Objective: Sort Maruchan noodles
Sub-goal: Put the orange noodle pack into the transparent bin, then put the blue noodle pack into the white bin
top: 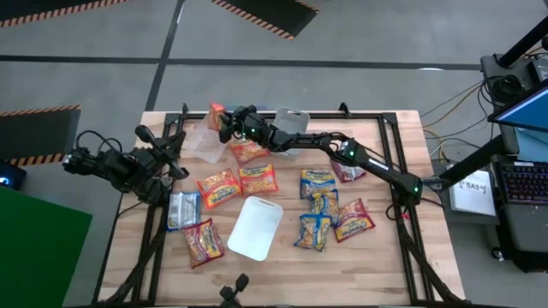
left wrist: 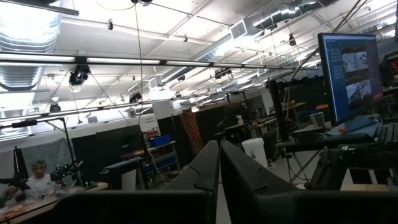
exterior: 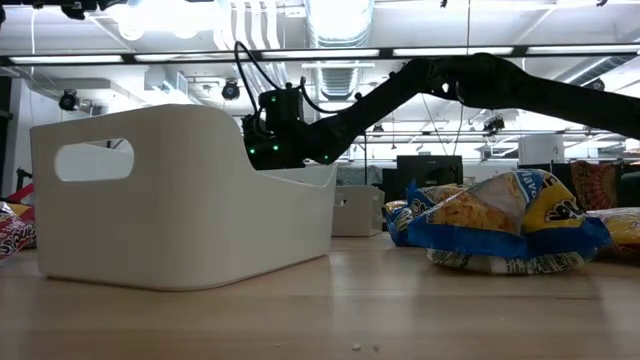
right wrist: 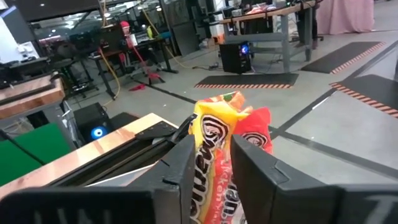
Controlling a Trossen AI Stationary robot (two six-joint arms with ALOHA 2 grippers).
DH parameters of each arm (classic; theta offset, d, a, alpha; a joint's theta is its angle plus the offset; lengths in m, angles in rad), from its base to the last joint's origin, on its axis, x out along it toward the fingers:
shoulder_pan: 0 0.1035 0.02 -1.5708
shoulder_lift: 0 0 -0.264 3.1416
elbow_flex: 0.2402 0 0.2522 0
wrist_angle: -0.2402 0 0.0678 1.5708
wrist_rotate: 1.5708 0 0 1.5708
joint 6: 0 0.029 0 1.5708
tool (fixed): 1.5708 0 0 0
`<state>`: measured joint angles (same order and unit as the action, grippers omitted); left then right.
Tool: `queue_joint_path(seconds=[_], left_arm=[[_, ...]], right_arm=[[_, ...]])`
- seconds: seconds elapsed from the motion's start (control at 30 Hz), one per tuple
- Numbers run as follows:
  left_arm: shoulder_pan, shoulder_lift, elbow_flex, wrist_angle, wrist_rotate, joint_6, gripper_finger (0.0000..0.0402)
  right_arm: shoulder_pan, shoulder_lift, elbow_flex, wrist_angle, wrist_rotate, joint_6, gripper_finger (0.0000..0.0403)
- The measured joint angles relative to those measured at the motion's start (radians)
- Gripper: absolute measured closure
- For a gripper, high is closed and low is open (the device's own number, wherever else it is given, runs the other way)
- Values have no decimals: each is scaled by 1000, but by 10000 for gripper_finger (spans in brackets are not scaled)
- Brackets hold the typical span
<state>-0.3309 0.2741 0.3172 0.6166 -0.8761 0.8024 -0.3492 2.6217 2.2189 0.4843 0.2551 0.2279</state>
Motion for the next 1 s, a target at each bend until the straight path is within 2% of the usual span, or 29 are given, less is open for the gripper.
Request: queue_joint_path(seconds=[0.17,0.37,0.57,0.7,0.83,1.0], left_arm=[[0,0,0,-1,0,0,402],[0,0,0,-6,0,0,402],[0,0,0,-6,0,-22,402],[0,1,0,-7,0,-42,402],[0,11,0,-12,0,-62,402],[0,38,0,-13,0,-92,402]], right_arm=[[0,-29,0,-62,0,-15,308],[0,-122,0,-263,-14,-66,308],[4,-276,-2,-582,-206,-132,313],[34,-386,-32,-743,-225,-212,327],[82,-503,-138,-795,-230,-262,341],[144,-683,-379,-738,-229,-290,353]])
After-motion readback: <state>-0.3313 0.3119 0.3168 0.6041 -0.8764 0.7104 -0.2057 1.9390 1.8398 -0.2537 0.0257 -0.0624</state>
